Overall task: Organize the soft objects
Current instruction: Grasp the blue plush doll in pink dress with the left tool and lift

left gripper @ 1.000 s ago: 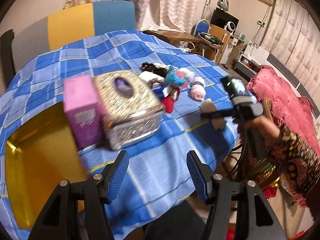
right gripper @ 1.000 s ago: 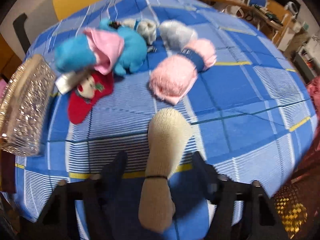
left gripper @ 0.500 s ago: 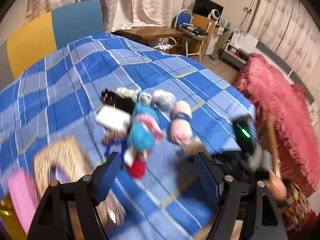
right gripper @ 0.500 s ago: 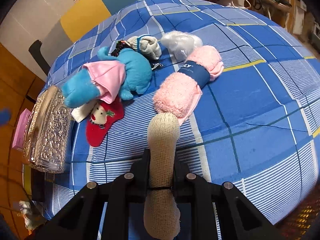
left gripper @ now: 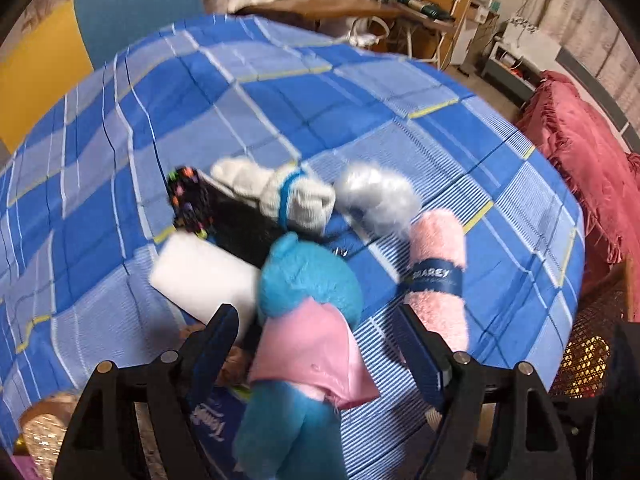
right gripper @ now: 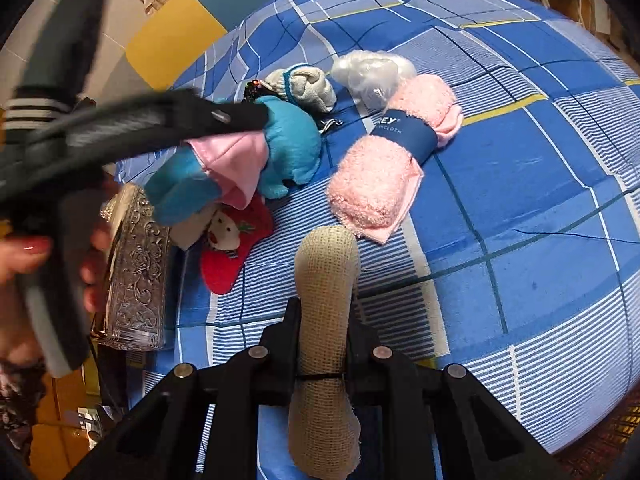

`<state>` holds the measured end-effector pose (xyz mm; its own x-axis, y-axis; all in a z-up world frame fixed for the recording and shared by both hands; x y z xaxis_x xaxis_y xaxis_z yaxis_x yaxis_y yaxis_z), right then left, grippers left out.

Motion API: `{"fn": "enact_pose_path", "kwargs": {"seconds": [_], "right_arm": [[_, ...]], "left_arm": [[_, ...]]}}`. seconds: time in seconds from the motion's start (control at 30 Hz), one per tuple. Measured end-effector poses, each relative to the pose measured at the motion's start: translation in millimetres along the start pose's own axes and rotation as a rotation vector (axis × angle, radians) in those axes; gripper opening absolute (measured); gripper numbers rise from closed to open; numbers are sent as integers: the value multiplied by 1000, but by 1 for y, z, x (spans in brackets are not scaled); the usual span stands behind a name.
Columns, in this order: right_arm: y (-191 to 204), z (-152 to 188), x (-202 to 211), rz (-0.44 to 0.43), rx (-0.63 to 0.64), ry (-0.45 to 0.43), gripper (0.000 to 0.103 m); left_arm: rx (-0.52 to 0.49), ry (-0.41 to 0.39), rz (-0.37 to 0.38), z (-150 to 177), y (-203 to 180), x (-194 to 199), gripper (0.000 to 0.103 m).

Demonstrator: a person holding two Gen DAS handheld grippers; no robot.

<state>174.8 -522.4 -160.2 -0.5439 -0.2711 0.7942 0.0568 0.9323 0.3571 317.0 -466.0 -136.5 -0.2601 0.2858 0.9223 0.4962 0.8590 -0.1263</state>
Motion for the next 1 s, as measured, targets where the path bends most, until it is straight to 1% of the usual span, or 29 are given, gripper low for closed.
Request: {"fn": "enact_pose_path", "kwargs": {"seconds": [0.03, 0.07, 0.1, 0.13, 0.17, 0.23, 0.27, 0.33, 0.43, 0.5, 0.57, 0.7, 0.8, 0.9, 1.0], "right_arm": [[1, 1, -2, -2, 2, 9, 18], [1, 1, -4, -4, 6, 20, 18], [2, 2, -6, -8, 9, 27, 18], [3, 3, -6, -11, 11, 31, 18], [4, 4, -6, -11, 15, 33, 18], [3, 3, -5, -9, 14, 29, 18], [2, 2, -4, -10, 9, 25, 18], [-1, 2, -2, -5, 0, 17, 18], [-6, 3, -2, -4, -17, 18, 18], [-5, 4, -4, -17, -27, 21, 18], [-6, 3, -4, -28, -30, 18, 18], [-10, 4, 1, -20, -31, 7, 18], [-12, 5, 1, -11, -35, 4, 18], [-13, 4, 3, -10, -40, -4, 18], [-15, 4, 4, -17, -51, -10, 18]], "left_arm": [[1, 9, -4, 2, 0, -4, 77], [-6, 10, -20, 4, -1, -7, 71], [-19, 9, -36, 7, -2, -9, 51], [-32, 8, -53, 8, -2, -10, 35], [-40, 6, -64, 11, -1, -11, 33], [-12, -12, -25, 13, 3, -5, 30], [22, -34, 9, 13, 7, 3, 29], [88, -67, 48, 13, 15, 18, 28], [154, -118, 137, 13, 24, 43, 27], [161, -155, 168, 16, 24, 59, 27], [164, -190, 221, 23, 25, 79, 27], [172, -200, 293, 40, 28, 105, 27], [180, -204, 353, 61, 30, 123, 27], [164, -244, 389, 85, 38, 152, 27], [199, -264, 447, 106, 59, 184, 27]]}}
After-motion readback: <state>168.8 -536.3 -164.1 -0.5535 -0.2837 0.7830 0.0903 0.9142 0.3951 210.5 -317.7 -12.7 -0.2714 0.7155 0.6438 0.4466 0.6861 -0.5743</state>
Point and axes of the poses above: each gripper's, at about its wrist camera, not at the fingertips, and x roughly against the way its jaws point, y to its left, z to its underside, the point moved 5 cm from there along -x, roughly the way its jaws point, and after that the axes turned 12 degrees about x, right-handed, at the moved point
